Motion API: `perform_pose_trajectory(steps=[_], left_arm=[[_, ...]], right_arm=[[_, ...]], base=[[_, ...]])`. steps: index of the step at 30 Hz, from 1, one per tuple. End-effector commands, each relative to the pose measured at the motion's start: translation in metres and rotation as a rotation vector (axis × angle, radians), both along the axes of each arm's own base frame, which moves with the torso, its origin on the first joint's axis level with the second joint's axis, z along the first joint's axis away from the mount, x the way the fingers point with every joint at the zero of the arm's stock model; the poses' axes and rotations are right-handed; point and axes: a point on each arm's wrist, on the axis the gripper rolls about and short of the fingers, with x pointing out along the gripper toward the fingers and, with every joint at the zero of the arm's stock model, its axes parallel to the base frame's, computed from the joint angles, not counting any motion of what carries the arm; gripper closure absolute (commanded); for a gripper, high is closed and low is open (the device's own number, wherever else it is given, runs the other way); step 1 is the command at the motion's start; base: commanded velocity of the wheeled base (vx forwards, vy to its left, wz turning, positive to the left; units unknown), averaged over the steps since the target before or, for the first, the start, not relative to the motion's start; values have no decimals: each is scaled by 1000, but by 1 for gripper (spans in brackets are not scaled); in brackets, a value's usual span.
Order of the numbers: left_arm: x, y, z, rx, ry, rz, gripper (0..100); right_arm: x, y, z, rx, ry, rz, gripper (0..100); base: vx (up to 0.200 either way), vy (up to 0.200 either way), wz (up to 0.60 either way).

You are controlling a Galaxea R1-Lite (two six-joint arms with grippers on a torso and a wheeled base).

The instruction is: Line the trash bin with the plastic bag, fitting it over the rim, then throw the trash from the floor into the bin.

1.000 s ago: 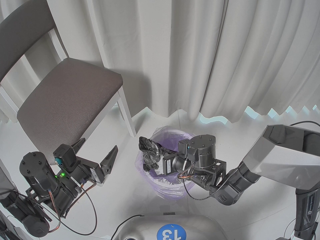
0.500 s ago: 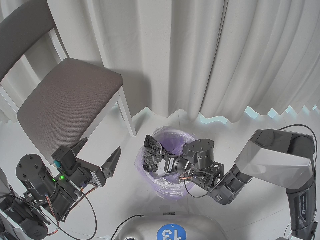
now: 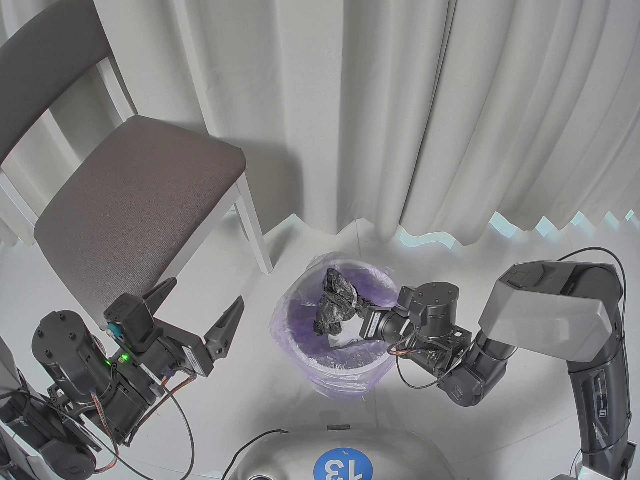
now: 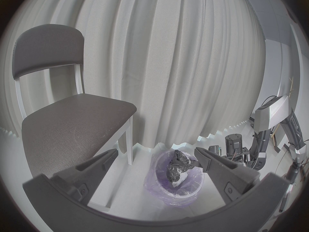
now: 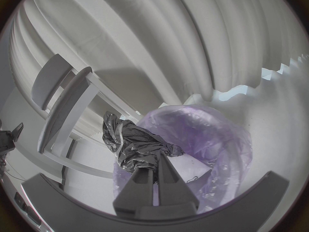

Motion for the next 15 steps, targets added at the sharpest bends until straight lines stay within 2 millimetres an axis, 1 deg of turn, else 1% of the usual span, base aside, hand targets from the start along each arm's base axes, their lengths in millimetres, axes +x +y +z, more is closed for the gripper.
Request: perform_pose_trajectory(steps=[1,6,8,11,12,13,15], left_arm=[[2,0,-1,-4,-2,5,0],[2,0,-1,-5,-3,7,0],[3,0,0,-7,-6,8,0],[3,0,-1,-5,-3,8,0],[3,0,-1,-5,-3,8,0],[2,0,-1,-5,-3,7,0],[2,0,-1,-5,-3,7,0]], right_arm=[[-4,-9,-7,-20,16,-9,100],[-5,-9,-5,-39,2,-1,100],[-13,-6,-7,-111,-16,38,100],[-23,5,-7,-179,-60,121,100],[-23,5,-7,-179,-60,121,100],[-23,8,-9,-234,-108,173,100],[-21,10,-10,-275,-149,212,100]], base=[[0,0,0],[0,0,0],[0,0,0],[0,0,0],[0,0,0],[0,0,0],[0,0,0]])
